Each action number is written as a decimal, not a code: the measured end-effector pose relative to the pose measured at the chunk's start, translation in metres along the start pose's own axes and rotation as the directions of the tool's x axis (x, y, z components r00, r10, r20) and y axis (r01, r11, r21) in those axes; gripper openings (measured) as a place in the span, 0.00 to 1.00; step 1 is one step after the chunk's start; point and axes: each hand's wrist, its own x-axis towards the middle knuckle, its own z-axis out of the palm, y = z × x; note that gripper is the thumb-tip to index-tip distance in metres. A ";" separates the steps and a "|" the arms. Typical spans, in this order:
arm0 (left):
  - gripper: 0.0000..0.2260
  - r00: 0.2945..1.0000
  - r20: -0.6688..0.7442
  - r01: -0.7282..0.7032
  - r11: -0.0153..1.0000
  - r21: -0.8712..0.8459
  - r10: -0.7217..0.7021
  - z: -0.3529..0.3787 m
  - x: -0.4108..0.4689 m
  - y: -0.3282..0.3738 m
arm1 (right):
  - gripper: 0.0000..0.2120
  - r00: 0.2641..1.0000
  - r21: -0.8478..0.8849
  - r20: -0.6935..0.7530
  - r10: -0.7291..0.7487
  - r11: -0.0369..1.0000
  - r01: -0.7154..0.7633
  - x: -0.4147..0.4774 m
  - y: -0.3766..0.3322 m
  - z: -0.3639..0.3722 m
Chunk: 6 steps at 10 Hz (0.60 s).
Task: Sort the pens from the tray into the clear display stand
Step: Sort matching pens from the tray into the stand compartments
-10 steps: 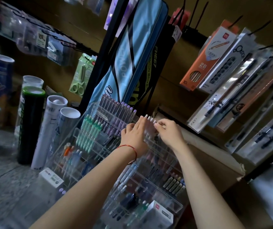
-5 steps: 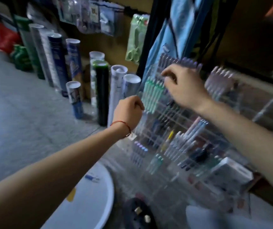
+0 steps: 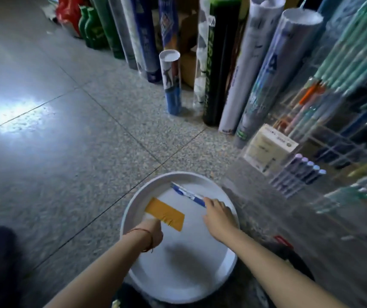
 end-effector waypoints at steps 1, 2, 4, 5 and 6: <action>0.14 1.000 -0.024 0.001 0.985 -0.174 -0.005 0.011 0.025 0.002 | 0.22 0.996 -0.045 -0.094 -0.001 0.999 -0.003 0.034 -0.009 0.014; 0.12 0.995 -0.077 0.030 0.914 -0.404 -0.067 0.019 0.033 0.011 | 0.17 0.990 -0.038 -0.108 0.086 0.995 -0.091 0.047 -0.018 0.024; 0.11 0.967 0.086 0.188 0.442 -0.877 -0.242 0.022 0.039 0.036 | 0.17 0.989 -0.008 0.128 0.067 0.998 -0.066 0.023 -0.028 0.024; 0.13 0.968 0.150 0.212 0.337 -0.917 -0.202 0.021 0.027 0.060 | 0.17 0.978 0.199 0.202 0.050 0.976 -0.091 0.000 -0.026 0.021; 0.13 0.933 0.303 0.334 0.152 -0.930 -0.192 0.020 0.002 0.082 | 0.17 0.987 0.397 0.156 0.036 0.913 -0.095 -0.031 -0.026 0.014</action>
